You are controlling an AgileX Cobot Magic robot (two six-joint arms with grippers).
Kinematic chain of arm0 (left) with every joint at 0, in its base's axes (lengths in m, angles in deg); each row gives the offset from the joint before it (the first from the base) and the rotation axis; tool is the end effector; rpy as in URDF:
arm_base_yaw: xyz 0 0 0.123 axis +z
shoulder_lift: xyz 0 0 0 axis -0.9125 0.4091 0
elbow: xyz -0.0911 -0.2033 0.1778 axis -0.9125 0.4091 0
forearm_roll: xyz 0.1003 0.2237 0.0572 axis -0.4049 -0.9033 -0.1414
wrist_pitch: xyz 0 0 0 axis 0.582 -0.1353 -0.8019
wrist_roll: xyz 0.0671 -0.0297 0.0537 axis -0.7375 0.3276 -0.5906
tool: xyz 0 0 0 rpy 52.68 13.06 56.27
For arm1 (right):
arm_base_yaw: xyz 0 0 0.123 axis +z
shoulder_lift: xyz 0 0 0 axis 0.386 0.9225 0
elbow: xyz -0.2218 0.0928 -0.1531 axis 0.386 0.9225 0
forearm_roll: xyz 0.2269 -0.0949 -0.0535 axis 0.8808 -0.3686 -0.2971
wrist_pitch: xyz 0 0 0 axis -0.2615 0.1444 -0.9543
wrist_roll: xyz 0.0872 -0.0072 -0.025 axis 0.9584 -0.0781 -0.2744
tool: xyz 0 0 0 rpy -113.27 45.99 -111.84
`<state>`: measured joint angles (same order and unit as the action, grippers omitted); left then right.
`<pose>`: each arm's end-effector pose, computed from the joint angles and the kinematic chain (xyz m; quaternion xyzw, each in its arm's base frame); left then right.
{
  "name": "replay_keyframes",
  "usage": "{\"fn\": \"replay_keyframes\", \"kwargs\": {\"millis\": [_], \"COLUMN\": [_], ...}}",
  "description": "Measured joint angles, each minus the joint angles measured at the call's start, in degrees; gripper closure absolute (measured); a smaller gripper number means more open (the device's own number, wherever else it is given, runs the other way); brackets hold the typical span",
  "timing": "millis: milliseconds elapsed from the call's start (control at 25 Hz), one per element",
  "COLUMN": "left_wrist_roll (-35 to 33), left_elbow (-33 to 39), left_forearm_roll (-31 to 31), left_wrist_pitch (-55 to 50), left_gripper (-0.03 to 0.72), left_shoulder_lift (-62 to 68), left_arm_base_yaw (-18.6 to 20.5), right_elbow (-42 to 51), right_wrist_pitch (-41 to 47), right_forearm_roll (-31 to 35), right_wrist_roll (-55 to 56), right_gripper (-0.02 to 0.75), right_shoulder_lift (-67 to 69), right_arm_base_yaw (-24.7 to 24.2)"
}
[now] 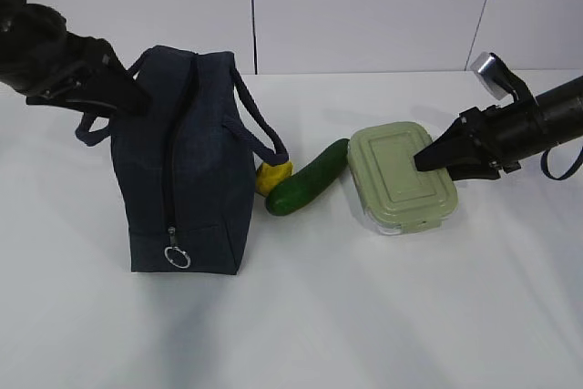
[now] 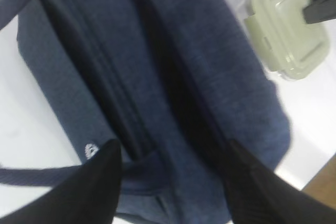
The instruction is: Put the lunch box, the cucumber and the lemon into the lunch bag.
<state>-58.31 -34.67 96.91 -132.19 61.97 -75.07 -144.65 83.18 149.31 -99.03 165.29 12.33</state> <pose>0.3270 -0.0990 0.2751 0.1733 0.9141 -0.2609 0.2574 0.4161 -0.0022 0.1409 -0.1025 0.8882 0.4190 0.1584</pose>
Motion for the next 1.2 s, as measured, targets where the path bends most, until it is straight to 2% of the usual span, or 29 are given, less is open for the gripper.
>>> {"fn": "replay_keyframes", "kwargs": {"millis": [200, 320, 400, 520, 600, 840, 1200], "left_wrist_roll": [1.66, 3.11, 3.51, 3.79, 3.91, 4.62, 9.46], "left_elbow": [0.00, 0.00, 0.00, 0.00, 0.00, -0.63, -6.28], "left_forearm_roll": [-2.27, -3.74, -4.73, -5.81, -6.88, -8.65, -16.65], "left_wrist_pitch": [0.37, -0.06, -0.28, -0.50, -0.88, -1.55, -5.57], "left_gripper": [0.267, 0.309, 0.400, 0.614, 0.657, 0.668, 0.671], "left_shoulder_lift": [3.17, 4.27, 4.40, 4.40, 4.40, 4.40, 4.40], "left_arm_base_yaw": [-0.12, -0.12, -0.12, -0.12, -0.12, -0.12, -0.12], "right_elbow": [0.00, 0.00, 0.00, 0.00, 0.00, 0.00, 0.00], "right_wrist_pitch": [0.00, 0.00, 0.00, 0.00, 0.00, 0.00, 0.00], "right_forearm_roll": [-0.11, -0.11, -0.11, -0.11, 0.26, 2.52, 6.34], "right_wrist_roll": [0.36, 1.00, 1.10, 1.13, 1.21, 1.70, 2.41], "right_gripper": [0.372, 0.372, 0.373, 0.372, 0.372, 0.373, 0.373], "right_shoulder_lift": [0.00, 0.00, 0.00, 0.00, 0.00, -0.25, -3.11], "right_arm_base_yaw": [0.00, 0.00, 0.00, 0.00, 0.00, 0.00, 0.00]}}
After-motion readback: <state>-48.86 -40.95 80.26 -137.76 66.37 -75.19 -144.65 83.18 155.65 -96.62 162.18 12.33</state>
